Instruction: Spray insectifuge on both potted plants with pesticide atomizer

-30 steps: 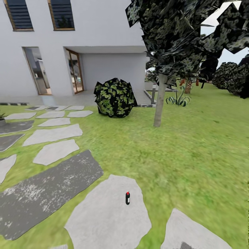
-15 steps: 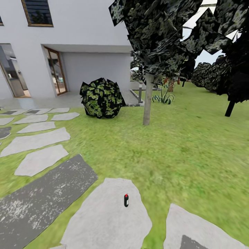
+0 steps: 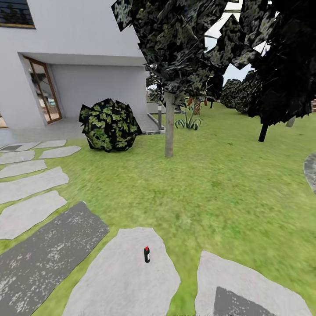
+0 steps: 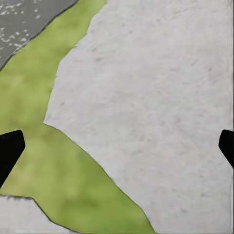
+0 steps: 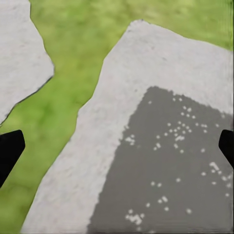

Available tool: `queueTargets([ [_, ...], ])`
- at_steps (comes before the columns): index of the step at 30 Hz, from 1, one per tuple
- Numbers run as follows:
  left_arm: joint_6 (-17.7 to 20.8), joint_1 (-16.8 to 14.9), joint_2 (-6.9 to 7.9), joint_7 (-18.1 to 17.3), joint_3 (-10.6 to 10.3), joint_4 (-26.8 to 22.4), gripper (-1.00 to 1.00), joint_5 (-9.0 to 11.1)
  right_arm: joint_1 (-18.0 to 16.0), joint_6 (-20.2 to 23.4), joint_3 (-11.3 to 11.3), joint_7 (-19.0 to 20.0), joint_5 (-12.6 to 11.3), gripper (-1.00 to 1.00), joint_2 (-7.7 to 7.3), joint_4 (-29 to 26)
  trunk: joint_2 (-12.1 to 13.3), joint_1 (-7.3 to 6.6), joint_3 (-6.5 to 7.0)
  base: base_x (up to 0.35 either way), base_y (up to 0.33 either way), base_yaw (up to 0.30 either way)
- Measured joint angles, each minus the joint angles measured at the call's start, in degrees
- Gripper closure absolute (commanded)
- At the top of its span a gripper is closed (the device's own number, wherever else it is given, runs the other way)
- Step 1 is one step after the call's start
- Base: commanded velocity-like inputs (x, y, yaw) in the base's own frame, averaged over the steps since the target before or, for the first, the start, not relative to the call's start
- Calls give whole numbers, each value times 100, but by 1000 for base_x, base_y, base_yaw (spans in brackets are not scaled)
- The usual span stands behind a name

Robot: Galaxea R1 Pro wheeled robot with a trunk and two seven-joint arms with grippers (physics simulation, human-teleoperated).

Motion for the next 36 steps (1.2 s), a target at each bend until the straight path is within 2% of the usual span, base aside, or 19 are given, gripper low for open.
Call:
queueTargets([
  [12,0,0,2,0,0,0,-100,-5,2,0,0,0,0,-100,0,0,0,0,0,0,1,-272],
  [19,0,0,-4,0,-4,-2,-100,-6,5,-1,0,0,0,-100,0,2,0,0,0,0,170,-272],
  [27,24,-9,-39,-1,-11,-12,-100,-7,0,0,-7,0,0,-100,0,1,0,0,0,0,30,-241],
  [32,84,-92,-72,0,-2,-33,-100,6,0,1,-20,-5,0,-100,2,0,0,0,0,0,2,-52],
  [36,111,-412,-131,-7,-1,-34,-100,6,-3,7,-5,-1,-5,-100,8,-106,0,0,0,0,0,-6],
])
